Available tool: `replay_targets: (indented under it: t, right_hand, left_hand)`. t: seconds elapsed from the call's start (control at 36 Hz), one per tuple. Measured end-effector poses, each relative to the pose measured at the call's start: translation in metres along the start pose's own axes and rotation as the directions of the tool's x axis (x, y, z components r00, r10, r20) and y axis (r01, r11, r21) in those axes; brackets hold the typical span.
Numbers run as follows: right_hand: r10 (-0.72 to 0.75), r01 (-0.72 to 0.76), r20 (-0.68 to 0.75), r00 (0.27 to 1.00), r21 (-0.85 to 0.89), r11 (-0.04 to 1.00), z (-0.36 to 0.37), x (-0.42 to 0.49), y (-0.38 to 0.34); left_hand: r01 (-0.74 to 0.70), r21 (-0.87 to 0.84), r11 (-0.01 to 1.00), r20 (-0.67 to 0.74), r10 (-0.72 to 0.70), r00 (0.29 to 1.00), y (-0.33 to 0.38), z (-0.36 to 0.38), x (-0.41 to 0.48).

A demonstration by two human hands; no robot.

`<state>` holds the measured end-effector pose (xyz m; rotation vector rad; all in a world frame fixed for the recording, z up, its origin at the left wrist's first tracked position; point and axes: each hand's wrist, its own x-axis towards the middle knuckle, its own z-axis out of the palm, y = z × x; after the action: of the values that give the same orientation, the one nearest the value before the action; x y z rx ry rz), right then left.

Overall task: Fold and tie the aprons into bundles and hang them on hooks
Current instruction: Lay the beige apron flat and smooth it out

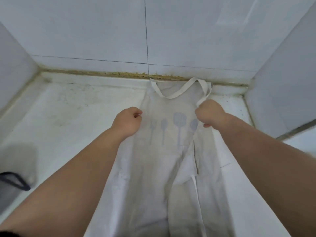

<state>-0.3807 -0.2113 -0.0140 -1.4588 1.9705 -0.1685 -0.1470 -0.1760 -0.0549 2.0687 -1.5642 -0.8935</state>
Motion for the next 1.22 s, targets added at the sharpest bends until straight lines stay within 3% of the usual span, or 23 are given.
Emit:
replay_targets:
  t: [0.14,0.36,0.56,0.64,0.72,0.83,0.97,1.06,1.22]
  right_hand:
    - [-0.214,0.218,0.065,0.975,-0.049,0.975,0.041,-0.047,0.0]
    - [-0.345,0.328,0.314,0.884,0.106,0.939,0.118,-0.112,0.018]
    - [-0.406,0.549,0.478,0.779,-0.207,0.81,0.169,-0.153,0.037]
    - [-0.343,0.56,0.493,0.8,-0.407,0.721,0.185,-0.169,0.046]
    - [-0.326,0.542,0.465,0.823,-0.471,0.696,0.189,-0.174,0.052]
    - [-0.272,0.487,0.432,0.859,-0.529,0.695,0.188,-0.178,0.05]
    - [-0.258,0.434,0.367,0.894,-0.563,0.703,0.199,-0.199,0.033]
    - [-0.279,0.447,0.373,0.885,-0.507,0.737,0.209,-0.211,0.033]
    - [-0.126,0.323,0.407,0.905,-0.461,0.826,0.217,-0.23,0.042]
  left_hand:
    - [0.051,-0.019,0.999,-0.02,-0.051,0.998,-0.023,-0.007,-0.049]
    - [0.274,-0.007,0.962,-0.112,-0.273,0.956,-0.077,-0.007,-0.136]
    - [0.57,0.07,0.819,-0.211,-0.546,0.811,-0.13,0.01,-0.213]
    - [0.599,0.127,0.791,-0.199,-0.571,0.797,-0.144,0.012,-0.229]
    - [0.665,0.08,0.742,-0.233,-0.635,0.736,-0.152,0.002,-0.227]
    - [0.585,0.052,0.81,-0.128,-0.575,0.808,-0.161,-0.013,-0.226]
    - [0.421,-0.201,0.885,-0.015,-0.432,0.902,-0.165,-0.034,-0.232]
    - [0.303,-0.242,0.922,-0.033,-0.32,0.947,-0.166,-0.047,-0.23]
    - [0.104,-0.187,0.977,-0.195,-0.14,0.971,-0.173,-0.074,-0.229]
